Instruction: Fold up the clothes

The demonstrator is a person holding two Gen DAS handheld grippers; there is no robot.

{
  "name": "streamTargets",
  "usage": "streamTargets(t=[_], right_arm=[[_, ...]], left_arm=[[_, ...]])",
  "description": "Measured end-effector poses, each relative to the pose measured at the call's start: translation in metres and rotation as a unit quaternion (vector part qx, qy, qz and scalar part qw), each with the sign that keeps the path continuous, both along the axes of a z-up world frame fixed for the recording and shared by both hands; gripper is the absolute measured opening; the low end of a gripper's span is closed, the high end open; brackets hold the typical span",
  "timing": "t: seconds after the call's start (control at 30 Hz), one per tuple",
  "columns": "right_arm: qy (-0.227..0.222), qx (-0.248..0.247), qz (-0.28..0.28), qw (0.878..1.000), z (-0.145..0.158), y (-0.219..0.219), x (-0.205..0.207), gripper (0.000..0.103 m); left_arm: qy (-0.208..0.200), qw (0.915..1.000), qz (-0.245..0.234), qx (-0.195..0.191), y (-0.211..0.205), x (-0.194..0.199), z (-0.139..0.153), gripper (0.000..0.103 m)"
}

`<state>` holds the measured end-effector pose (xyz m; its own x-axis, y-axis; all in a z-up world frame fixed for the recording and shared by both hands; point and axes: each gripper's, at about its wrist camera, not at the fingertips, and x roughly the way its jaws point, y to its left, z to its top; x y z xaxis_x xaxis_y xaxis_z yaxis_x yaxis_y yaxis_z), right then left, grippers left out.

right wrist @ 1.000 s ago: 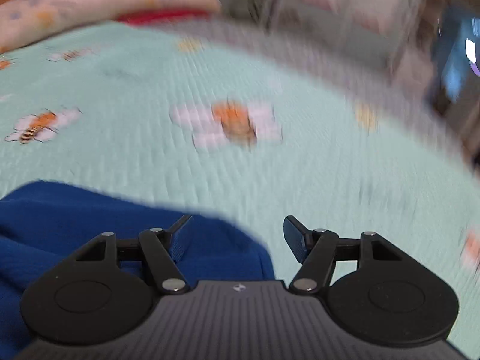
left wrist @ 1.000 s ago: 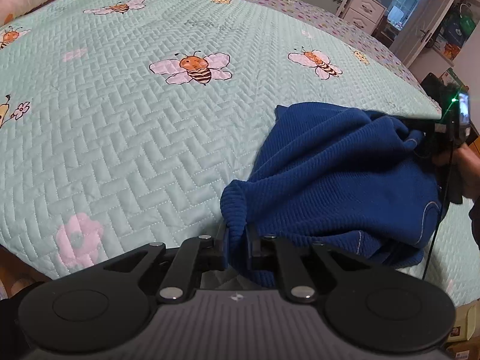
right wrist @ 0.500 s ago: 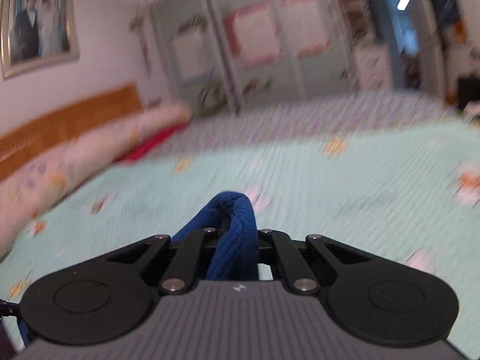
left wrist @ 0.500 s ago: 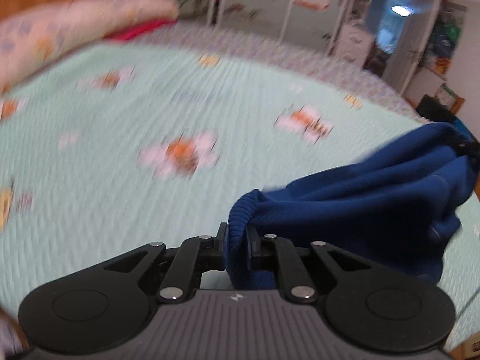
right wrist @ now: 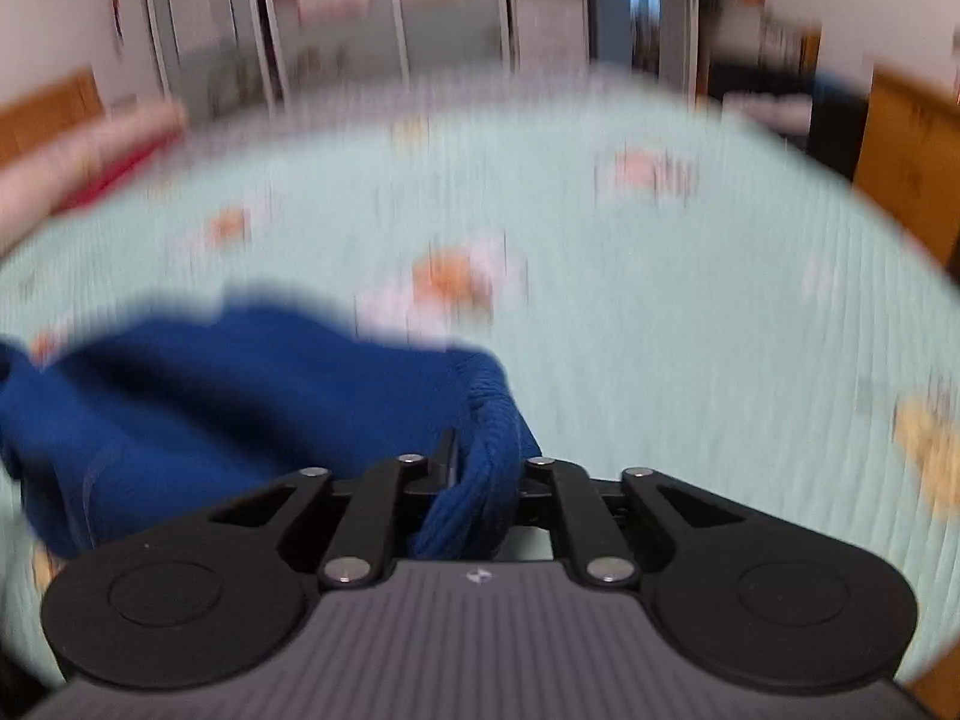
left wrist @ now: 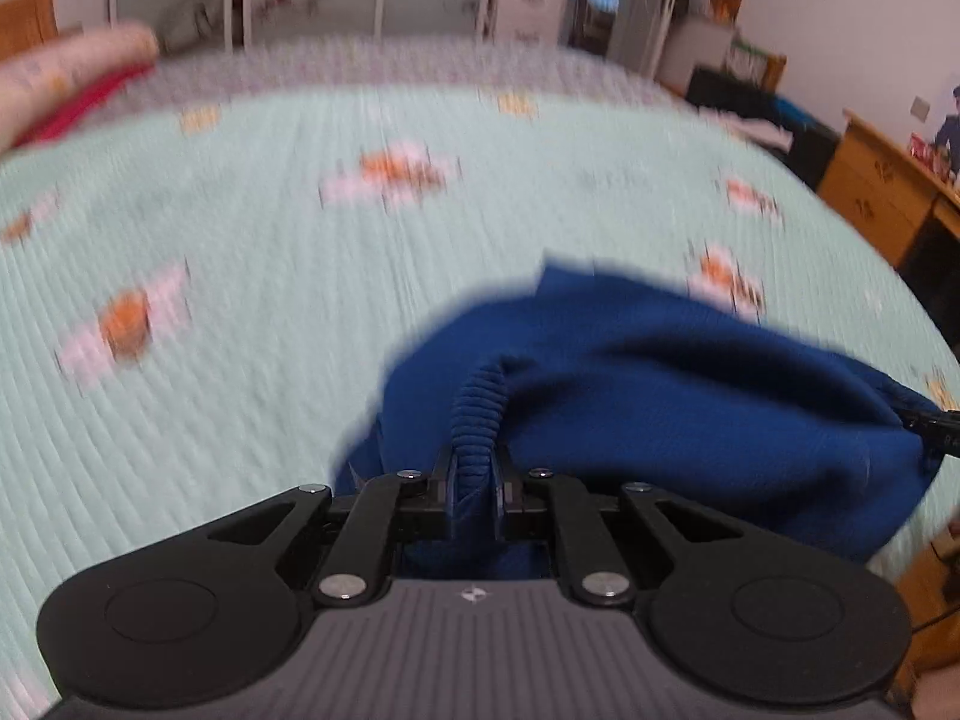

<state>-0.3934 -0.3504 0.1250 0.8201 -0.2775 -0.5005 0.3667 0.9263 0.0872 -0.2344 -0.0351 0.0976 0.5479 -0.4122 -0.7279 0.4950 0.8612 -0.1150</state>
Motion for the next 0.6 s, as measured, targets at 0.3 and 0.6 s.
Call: streamTargets(t=[0.3, 0.6], right_arm=[[0.004, -0.031, 0.093, 0.995, 0.004, 0.023, 0.000, 0.061], [0.076, -0.059, 0.268, 0.959, -0.036, 0.065, 0.069, 0.012]], left_arm=[[0.012, 0.9999, 0.002, -0.006, 0.017, -0.018, -0.003, 0.011], [0.020, 0.9996, -0.019, 0.003, 0.022, -0.033, -0.007, 0.012]])
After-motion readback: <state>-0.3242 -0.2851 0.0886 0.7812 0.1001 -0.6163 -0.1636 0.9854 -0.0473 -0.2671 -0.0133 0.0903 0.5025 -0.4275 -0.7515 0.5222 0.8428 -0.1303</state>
